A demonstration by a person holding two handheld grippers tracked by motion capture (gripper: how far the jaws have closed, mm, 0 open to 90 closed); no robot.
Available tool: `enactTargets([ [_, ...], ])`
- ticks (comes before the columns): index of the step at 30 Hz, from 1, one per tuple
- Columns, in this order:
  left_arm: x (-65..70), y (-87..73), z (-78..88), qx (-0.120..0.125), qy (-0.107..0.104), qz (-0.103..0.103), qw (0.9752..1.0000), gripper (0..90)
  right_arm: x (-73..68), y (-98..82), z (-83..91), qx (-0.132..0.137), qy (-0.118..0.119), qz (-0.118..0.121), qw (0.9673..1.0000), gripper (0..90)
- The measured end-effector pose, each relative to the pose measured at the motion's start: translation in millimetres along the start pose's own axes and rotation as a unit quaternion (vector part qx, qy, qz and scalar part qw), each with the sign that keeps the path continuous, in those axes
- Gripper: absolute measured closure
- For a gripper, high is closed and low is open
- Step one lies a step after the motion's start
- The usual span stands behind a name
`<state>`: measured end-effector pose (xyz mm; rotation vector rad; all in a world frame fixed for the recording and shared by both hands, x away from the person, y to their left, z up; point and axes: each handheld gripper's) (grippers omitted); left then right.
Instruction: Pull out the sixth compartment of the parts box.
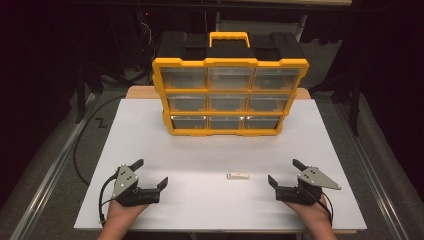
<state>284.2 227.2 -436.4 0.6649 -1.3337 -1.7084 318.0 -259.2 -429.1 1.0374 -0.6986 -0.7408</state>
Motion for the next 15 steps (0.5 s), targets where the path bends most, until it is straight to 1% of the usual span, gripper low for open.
enactTargets([
  [13,3.8,-1.8,-1.1,0.0,0.004,-0.005,1.0,0.8,0.1,-0.5,0.8,-0.003,-0.008,0.009,0.9999,0.9],
  [15,4.4,-2.0,-1.8,-0.001,0.009,-0.01,0.9999,0.8,0.1,-0.6,0.6,-0.005,-0.008,0.008,0.9999,0.9],
])
Point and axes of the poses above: each handheld gripper's, and its own axes: z roughly backward along the jaws, y roughly out of its top, x roughly to its right, and after that the axes turned 6 degrees about z, right-handed
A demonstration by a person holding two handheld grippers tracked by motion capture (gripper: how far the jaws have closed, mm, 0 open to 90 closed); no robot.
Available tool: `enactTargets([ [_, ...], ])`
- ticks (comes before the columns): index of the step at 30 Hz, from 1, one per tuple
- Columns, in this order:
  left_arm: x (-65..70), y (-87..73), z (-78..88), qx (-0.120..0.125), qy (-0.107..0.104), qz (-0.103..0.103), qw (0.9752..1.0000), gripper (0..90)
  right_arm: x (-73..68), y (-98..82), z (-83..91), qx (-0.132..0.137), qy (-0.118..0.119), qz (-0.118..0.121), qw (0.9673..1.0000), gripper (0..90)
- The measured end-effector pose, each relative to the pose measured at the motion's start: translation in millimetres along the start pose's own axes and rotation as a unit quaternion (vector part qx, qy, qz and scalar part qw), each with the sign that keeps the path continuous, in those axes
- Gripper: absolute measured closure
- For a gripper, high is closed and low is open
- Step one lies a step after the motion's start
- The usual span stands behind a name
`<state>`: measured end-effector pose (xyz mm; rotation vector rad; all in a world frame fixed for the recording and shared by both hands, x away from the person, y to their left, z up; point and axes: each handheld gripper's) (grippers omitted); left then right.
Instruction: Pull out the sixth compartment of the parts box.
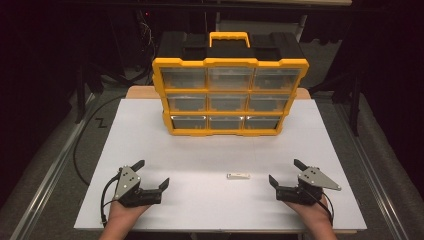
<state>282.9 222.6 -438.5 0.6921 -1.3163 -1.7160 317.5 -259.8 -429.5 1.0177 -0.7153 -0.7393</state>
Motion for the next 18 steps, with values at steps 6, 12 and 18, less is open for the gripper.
enactTargets([
  [6,1.0,-0.3,-1.4,-0.002,-0.002,-0.001,1.0,0.8,0.3,-0.1,-0.3,-0.001,-0.003,0.001,1.0,0.9],
  [12,1.0,-0.3,-1.8,0.0,-0.002,-0.001,1.0,0.8,0.5,0.5,-1.5,-0.004,-0.006,0.005,1.0,0.9],
  [18,1.0,0.4,-3.2,-0.006,-0.005,0.004,1.0,0.3,0.7,2.7,-5.5,-0.008,-0.008,0.008,0.9999,0.9],
])
Point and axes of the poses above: each handheld gripper's, and its own axes: z roughly backward along the jaws, y roughly out of its top, x roughly to its right, and after that the axes turned 6 degrees about z, right-handed
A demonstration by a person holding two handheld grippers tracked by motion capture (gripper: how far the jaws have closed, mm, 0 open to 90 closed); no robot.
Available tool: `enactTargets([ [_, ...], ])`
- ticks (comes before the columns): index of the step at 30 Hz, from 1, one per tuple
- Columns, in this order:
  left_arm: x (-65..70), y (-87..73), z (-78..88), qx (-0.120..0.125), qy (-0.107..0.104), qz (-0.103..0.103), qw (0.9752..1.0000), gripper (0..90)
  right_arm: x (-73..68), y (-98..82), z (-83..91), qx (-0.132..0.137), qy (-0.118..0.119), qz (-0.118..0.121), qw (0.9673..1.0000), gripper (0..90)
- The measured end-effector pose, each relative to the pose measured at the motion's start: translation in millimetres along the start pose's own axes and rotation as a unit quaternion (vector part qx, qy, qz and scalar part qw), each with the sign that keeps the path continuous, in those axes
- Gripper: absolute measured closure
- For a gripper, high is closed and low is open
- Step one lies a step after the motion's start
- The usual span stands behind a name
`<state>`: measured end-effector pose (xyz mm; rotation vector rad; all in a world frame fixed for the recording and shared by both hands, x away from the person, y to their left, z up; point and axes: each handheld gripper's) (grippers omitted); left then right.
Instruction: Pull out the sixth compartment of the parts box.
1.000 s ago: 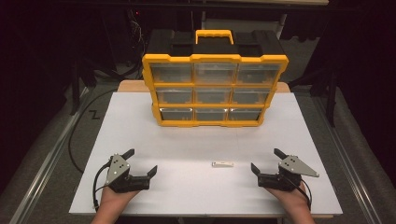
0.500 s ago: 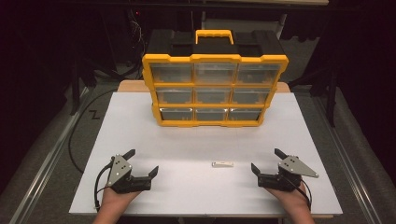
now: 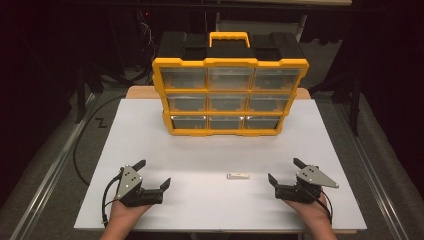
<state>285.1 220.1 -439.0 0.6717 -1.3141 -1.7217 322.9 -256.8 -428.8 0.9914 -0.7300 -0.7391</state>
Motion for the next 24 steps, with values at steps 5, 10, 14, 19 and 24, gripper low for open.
enactTargets([
  [5,-1.1,2.1,-0.1,0.004,0.007,0.001,1.0,0.2,2.9,4.2,-6.0,-0.004,-0.005,0.001,1.0,0.9],
  [10,-0.6,1.2,0.4,0.007,0.002,0.001,1.0,0.2,4.8,6.6,-12.1,-0.011,-0.009,-0.001,0.9999,0.9],
  [14,-1.4,0.1,-1.2,-0.002,-0.01,0.01,0.9999,0.2,7.2,10.4,-20.7,-0.021,-0.012,0.002,0.9997,0.9],
  [19,-0.4,-0.2,-2.0,-0.004,-0.01,0.007,0.9999,0.3,11.2,15.1,-34.4,-0.036,-0.019,-0.001,0.9992,1.0],
  [24,0.6,0.4,-0.8,0.007,-0.005,0.001,1.0,0.2,12.4,17.7,-43.4,-0.043,-0.02,0.002,0.9989,1.0],
])
Point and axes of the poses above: each handheld gripper's, and its own axes: z roughly backward along the jaws, y roughly out of its top, x roughly to its right, and after that the axes turned 6 degrees about z, right-handed
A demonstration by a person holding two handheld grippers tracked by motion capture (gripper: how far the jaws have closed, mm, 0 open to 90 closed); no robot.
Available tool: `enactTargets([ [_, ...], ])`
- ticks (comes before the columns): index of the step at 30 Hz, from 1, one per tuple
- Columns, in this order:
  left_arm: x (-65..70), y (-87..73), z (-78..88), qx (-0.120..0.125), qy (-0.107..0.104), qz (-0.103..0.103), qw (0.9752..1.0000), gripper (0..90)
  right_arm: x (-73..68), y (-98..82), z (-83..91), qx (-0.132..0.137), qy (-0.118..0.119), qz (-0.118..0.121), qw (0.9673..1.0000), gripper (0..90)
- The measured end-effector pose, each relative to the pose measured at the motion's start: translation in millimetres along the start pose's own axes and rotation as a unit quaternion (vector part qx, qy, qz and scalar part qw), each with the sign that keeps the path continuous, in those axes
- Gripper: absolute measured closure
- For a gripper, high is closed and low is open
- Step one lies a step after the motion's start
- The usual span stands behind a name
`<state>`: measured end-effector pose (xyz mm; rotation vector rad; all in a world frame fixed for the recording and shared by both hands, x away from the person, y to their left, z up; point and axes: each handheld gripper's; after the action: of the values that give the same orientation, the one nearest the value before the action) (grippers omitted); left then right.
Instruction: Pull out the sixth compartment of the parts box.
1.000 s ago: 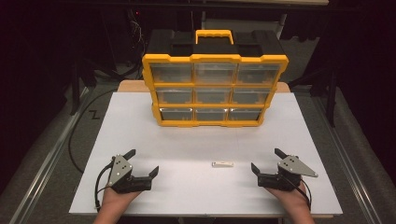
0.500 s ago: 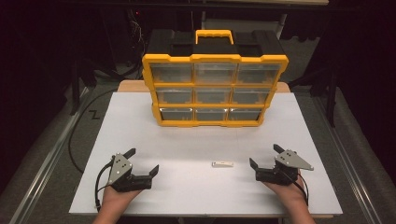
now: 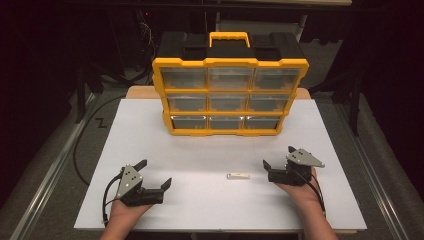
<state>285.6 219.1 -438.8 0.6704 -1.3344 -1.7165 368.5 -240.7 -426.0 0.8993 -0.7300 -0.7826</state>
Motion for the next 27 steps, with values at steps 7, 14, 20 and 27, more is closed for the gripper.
enactTargets([
  [7,-1.0,-0.5,1.2,-0.006,0.0,0.008,0.9999,0.2,3.6,5.8,-13.6,-0.007,-0.007,0.005,0.9999,1.3],
  [14,-1.7,-0.1,1.7,-0.004,0.008,0.004,1.0,0.2,8.3,19.9,-30.7,0.0,-0.012,-0.002,0.9999,1.3],
  [20,-1.7,0.0,4.1,0.003,0.007,0.004,1.0,0.3,8.5,21.9,-35.7,-0.002,-0.019,0.013,0.9997,1.3],
  [27,-0.9,1.2,5.1,0.008,0.009,0.008,0.9999,0.3,12.0,21.3,-27.3,-0.008,-0.03,0.031,0.999,1.2],
])
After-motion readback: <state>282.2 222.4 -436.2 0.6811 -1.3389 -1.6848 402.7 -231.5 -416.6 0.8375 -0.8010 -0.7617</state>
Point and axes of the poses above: each handheld gripper's, and its own axes: z roughly backward along the jaws, y roughly out of its top, x roughly to its right, and after that the axes turned 6 degrees about z, right-handed
